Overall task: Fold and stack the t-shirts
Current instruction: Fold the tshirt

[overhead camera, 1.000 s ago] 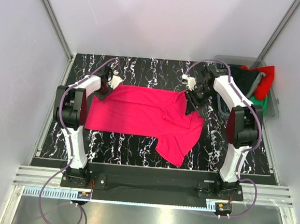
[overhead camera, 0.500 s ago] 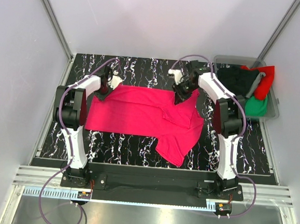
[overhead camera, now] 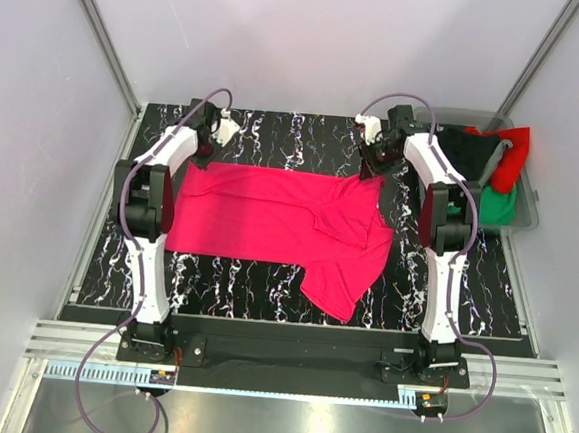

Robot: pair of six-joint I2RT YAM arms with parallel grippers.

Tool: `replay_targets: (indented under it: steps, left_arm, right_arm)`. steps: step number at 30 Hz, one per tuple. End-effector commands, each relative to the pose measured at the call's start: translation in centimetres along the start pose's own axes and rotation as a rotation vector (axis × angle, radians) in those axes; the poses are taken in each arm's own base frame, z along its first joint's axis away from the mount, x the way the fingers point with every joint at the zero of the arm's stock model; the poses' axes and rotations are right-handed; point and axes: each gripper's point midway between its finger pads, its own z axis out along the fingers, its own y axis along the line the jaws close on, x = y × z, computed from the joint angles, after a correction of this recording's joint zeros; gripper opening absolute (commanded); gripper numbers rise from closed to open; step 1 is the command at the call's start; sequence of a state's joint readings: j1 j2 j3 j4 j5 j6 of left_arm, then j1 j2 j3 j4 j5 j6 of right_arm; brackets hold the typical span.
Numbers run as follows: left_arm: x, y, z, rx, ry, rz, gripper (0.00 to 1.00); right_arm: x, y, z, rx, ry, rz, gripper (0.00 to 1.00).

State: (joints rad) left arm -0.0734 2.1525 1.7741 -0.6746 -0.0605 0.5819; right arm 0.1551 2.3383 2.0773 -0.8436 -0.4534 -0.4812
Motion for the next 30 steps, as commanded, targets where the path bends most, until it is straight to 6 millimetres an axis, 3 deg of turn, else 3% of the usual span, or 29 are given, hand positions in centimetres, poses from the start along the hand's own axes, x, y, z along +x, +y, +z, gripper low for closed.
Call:
replay_targets:
  steps: [1,9,17,22,30]
  left_arm:
    - [1.2,-0.1,2.3,0.005,0.058,-0.010,0.10]
    - [2.3,1.2,5.0,-0.061,0.114,-0.034,0.08]
    - [4.2,2.1,6.0,-0.097,0.157,-0.074,0.05]
    - [4.3,2.5,6.5,-0.118,0.166,-0.081,0.04]
    - [3.8,3.6,7.3,-0.175,0.167,-0.077,0.00]
  right_arm:
    - [-0.1,-1.5,0.5,0.042,0.000,0.005,0.28]
    - [3.0,-4.3,1.9,0.093,0.064,0.044,0.28]
    - [6.4,-6.6,0.7,0.126,0.108,0.102,0.28]
    - [6.6,-6.8,1.0,0.128,0.112,0.100,0.29]
    - [5.0,-9.5,3.1,0.175,0.081,0.107,0.32]
